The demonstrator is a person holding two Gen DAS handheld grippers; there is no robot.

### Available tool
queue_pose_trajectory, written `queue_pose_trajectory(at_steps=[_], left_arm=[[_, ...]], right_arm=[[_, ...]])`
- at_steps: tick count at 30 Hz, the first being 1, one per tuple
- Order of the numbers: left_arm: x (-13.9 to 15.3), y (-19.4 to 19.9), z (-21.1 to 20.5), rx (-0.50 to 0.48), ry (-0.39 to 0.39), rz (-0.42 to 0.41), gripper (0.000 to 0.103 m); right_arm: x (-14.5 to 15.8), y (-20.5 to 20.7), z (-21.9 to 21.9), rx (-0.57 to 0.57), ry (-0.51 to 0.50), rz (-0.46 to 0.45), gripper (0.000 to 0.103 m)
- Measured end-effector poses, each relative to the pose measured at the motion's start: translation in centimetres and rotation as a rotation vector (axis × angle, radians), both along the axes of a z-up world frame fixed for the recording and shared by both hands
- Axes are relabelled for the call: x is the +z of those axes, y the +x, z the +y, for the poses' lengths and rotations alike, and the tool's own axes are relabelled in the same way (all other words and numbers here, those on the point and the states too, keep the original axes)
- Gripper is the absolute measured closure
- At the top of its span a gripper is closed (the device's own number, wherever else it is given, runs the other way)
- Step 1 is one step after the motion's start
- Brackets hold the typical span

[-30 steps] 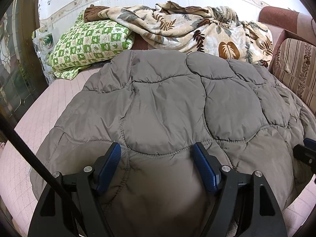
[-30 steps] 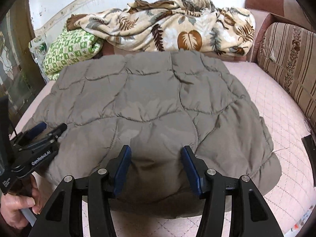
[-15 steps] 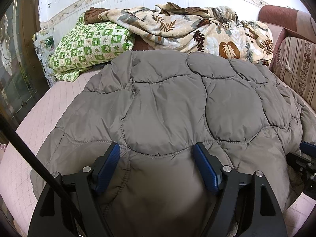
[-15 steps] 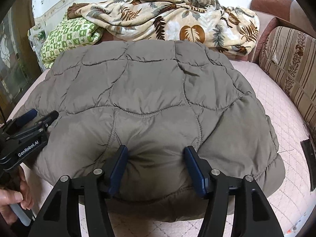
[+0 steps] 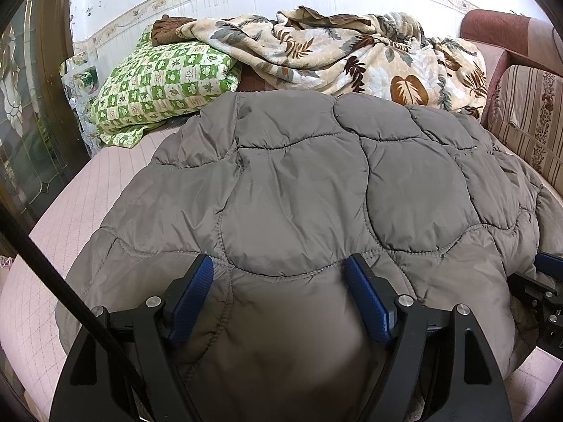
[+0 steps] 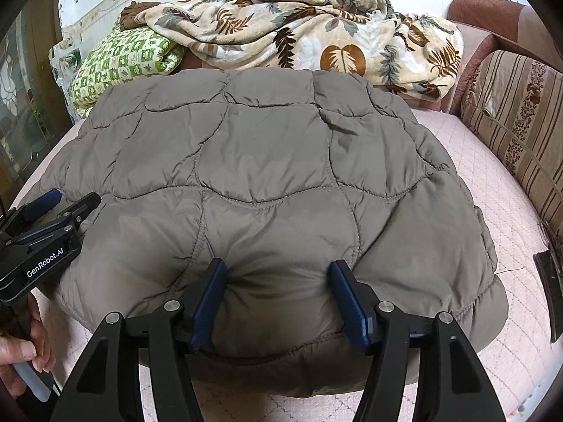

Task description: Fold large clothes

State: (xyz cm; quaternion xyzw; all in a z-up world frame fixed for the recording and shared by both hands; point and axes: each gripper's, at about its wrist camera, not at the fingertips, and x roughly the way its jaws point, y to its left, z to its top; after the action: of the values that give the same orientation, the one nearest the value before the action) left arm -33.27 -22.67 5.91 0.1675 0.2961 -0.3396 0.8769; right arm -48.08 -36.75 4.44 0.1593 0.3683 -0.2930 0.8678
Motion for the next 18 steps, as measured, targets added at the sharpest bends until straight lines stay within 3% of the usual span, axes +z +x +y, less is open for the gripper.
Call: queue_pose_trajectory(at_steps=[10,18], left_arm=[[1.0,-0.2,0.9,-0.003,-0.041,-0.017,0.025],[1.3,-1.7,2.9,-0.002,-0.072,-0.013,0.026]], right_arm=[[0.8,-0.6,0.8,-0.006,-0.042,-0.017,0.036],[2.2,-1.4,2.8,0.009,-0.150,-0.015,0.035]])
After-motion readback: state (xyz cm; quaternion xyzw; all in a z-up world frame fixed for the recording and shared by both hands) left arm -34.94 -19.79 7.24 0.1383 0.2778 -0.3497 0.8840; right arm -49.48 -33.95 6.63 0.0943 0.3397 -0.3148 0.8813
